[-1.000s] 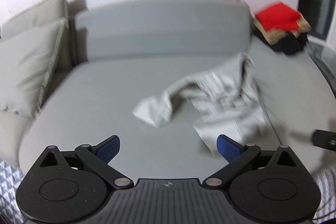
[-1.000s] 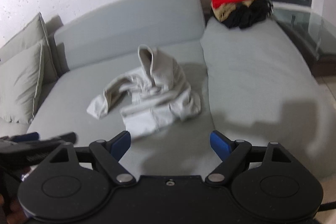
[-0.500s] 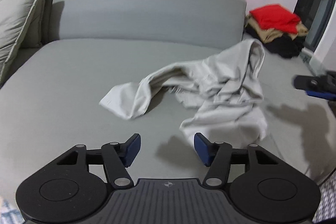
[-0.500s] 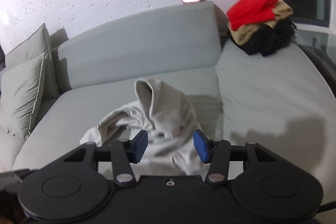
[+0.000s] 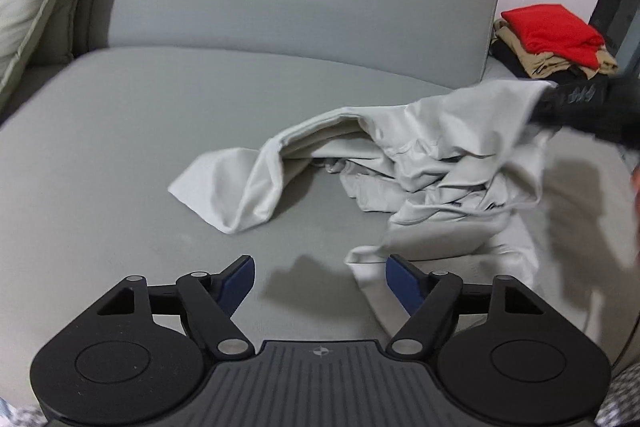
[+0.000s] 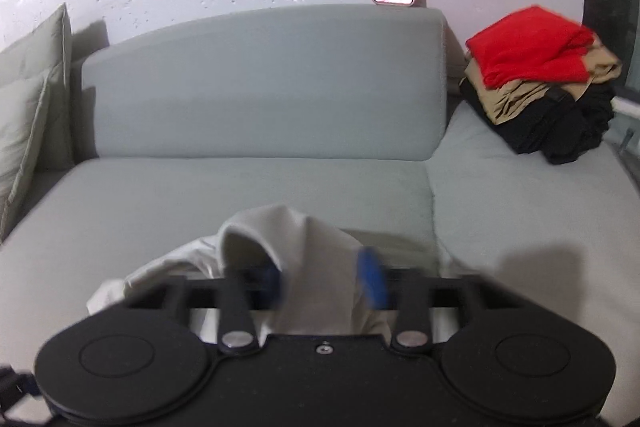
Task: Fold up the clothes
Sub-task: 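Grasp the grey hoodie with the right gripper and lift it up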
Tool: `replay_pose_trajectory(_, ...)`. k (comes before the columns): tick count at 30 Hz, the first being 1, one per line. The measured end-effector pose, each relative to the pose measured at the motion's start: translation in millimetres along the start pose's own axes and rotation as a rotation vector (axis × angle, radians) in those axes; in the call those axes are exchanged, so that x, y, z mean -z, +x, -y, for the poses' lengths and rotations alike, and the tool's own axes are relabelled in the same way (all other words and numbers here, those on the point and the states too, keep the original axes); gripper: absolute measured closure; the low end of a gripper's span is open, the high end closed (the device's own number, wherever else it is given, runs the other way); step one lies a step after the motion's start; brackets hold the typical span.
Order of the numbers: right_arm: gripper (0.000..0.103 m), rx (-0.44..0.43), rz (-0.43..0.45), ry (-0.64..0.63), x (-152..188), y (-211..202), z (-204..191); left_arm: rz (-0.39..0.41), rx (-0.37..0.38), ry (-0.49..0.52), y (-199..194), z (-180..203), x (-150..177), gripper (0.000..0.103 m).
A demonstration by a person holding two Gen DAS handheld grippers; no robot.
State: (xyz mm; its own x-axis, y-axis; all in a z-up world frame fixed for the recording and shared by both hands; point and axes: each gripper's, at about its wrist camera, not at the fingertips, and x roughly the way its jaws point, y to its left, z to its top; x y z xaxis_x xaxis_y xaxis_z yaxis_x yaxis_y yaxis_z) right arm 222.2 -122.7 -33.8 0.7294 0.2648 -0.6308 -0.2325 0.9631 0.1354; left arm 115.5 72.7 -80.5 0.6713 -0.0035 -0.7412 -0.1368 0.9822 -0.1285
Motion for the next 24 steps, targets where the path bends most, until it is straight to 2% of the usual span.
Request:
replay_pose_trajectory(2, 0.101, 0.024, 0.072, 0.134, -5.0, -14.3, 25.1, 0.039, -0.009, 0.057, -8.1, 1.4, 1.8, 0.035)
replay_pose_trajectory(4, 0.101, 0.081, 0.139, 0.326, -2.7, -37.4, 66.5, 0.074, -0.008, 0.118, -17.7, 3.9, 4.2, 0.038)
replay_pose_trajectory(7, 0.101, 0.208, 0.168, 0.619, 17.0, -77.1, 140.7, 0.112, 0.028, 0.209, -32.8, 10.9, 9.5, 0.042)
replay_pose_trajectory(9, 0.100, 0.318, 0.117, 0.723, 41.0, -95.3, 179.7, 0.108, 0.060, 0.243, -37.2, 19.8, 13.9, 0.042)
replay_pose_trajectory(11, 0.092, 0.384, -0.016, 0.750, 63.5, -99.7, 204.5, 0.103, 0.090, 0.276, -41.5, 28.8, 18.1, 0.041)
replay_pose_trajectory(13, 0.078, 0.358, -0.087, 0.750, 86.2, -107.7, 208.3, 0.086, 0.109, 0.293, -44.4, 37.6, 21.2, 0.039)
replay_pose_trajectory(16, 0.061, 0.335, -0.081, 0.682, 105.8, -130.7, 186.0, 0.058, 0.116, 0.274, -48.0, 41.4, 21.9, 0.033)
replay_pose_trajectory(18, 0.059, 0.267, -0.074, 0.641, 113.8, -138.8, 167.8, 0.031, 0.116, 0.242, -49.3, 41.5, 20.9, 0.028)
replay_pose_trajectory(21, 0.059, 0.081, -0.132, 0.548, 122.6, -126.2, 137.6, -0.008, 0.105, 0.220, -50.8, 45.1, 19.6, 0.026)
replay_pose_trajectory(24, 0.059, -0.112, -0.194, 0.489, 133.2, -103.2, 100.5, 0.006, 0.077, 0.237, -58.7, 45.6, 22.0, 0.024)
